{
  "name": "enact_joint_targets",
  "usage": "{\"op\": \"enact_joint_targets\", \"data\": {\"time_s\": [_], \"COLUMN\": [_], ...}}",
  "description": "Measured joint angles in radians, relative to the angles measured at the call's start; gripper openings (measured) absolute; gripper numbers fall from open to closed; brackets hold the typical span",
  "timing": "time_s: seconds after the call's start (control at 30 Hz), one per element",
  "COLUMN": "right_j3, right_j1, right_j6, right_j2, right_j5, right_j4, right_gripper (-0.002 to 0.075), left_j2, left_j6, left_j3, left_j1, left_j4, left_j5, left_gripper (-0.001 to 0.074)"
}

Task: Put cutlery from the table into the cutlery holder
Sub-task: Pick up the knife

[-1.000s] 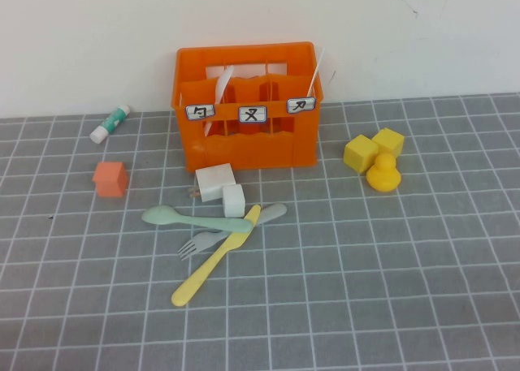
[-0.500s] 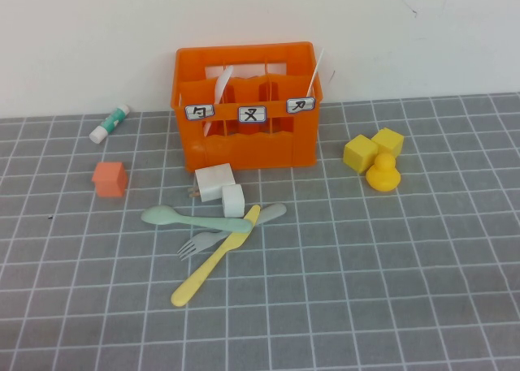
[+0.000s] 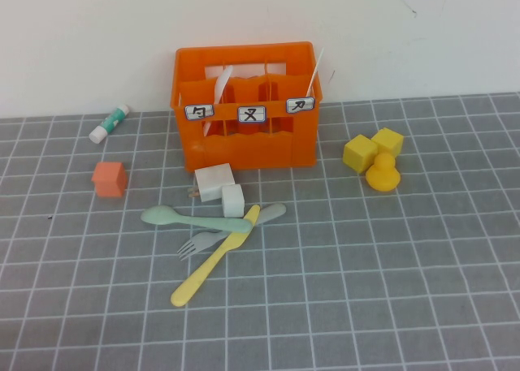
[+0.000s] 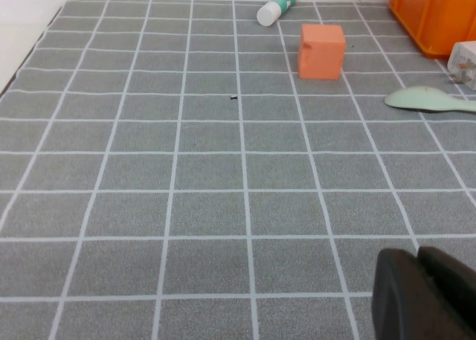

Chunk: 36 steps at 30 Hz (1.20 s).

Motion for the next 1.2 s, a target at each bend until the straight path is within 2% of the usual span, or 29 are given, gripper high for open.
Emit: {"op": "enact_joint_targets", "data": {"time_s": [0.07,0.2,0.37,0.47,0.6,0.67,0.8,0.9,1.2], "right_j3": [-0.063,-0.188,-0.412,-0.569,-0.795,-0.885,-1.059,-1.136,-1.175], "right_j1": [0.124,0.308,0.422,0.462,0.513,0.532,0.563,0.57,0.585], "right_j6": [-0.002,-0.008,-0.012,-0.047,-0.235,-0.346,-0.513,-0.576,-0.704], "right_j2": [0.107,0.319,0.604,0.763,0.969,1.052,1.204,1.283,1.374], "right_j5": [0.002,0.008,0.02,0.05,0.067,0.068,0.07,0.07,0.072], "right_j4": [-0.11,-0.299,-0.344,-0.348,-0.362,-0.364,-0.364,-0.344,-0.301], "right_gripper": [-0.0003,-0.0003,0.0011,0.0084,0.0288,0.0341,0.0375,0.0379,0.0379], "left_j2": [0.0,0.0,0.0,0.0,0.0,0.0,0.0,0.0,0.0], "left_j6": [0.002,0.002,0.002,0.002,0.002,0.002,0.002,0.002,0.005], "left_j3": [0.0,0.0,0.0,0.0,0.0,0.0,0.0,0.0,0.0], "left_j1": [0.0,0.0,0.0,0.0,0.0,0.0,0.0,0.0,0.0], "left_j4": [0.0,0.0,0.0,0.0,0.0,0.0,0.0,0.0,0.0], "left_j5": [0.0,0.0,0.0,0.0,0.0,0.0,0.0,0.0,0.0], "left_gripper": [-0.0001,-0.0001,-0.0001,-0.0001,-0.0001,-0.0001,-0.0001,-0.0001,-0.0001]}}
